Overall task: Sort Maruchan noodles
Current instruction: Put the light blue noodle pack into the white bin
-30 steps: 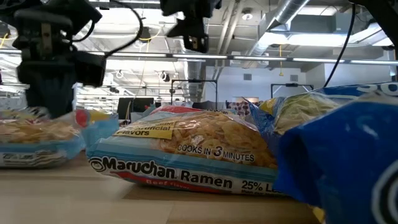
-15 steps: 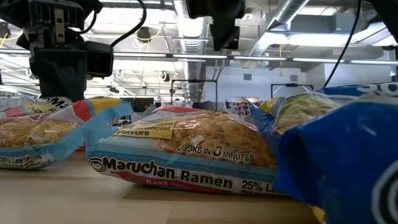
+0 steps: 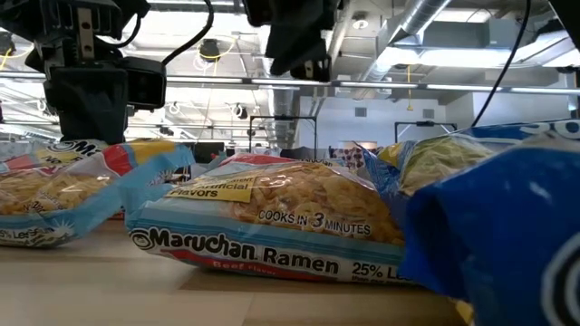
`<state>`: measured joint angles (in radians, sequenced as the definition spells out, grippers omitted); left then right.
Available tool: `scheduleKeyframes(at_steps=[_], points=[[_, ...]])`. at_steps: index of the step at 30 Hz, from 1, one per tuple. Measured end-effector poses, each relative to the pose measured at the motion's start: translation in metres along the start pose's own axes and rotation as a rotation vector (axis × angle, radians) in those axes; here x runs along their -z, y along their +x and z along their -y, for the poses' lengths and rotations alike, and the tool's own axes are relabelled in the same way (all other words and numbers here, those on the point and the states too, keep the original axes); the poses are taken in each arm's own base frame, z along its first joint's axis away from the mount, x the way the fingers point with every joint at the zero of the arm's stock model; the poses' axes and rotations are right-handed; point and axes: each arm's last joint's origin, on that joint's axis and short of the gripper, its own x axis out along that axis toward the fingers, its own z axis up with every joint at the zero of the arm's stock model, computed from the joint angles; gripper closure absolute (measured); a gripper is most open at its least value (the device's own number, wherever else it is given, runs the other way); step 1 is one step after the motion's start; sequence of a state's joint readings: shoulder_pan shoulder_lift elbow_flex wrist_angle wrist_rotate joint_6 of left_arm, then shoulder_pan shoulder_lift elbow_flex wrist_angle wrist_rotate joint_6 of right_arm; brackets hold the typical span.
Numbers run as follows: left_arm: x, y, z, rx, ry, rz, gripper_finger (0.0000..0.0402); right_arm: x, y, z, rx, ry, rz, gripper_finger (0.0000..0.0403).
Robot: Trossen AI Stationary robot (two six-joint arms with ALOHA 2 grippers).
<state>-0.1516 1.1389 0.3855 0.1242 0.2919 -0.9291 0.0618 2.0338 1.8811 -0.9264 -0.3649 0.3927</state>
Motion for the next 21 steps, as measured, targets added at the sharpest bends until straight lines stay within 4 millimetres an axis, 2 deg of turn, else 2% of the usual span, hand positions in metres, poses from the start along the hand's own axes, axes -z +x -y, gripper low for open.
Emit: scheduleKeyframes(at_steps=[4,12,21], points=[[0.000,0.000,0.000,0.008,0.000,-0.011,0.0401,0.003,0.013,-0.005,-0.022,0.020,0.016,0.0291],[0.001,0.000,0.001,0.022,0.023,-0.030,0.0401,0.001,0.024,-0.024,-0.097,-0.073,0.121,0.0290],[0.001,0.000,0.001,0.022,0.053,-0.030,0.0401,-0.008,0.023,-0.031,-0.143,-0.099,0.229,0.0289]])
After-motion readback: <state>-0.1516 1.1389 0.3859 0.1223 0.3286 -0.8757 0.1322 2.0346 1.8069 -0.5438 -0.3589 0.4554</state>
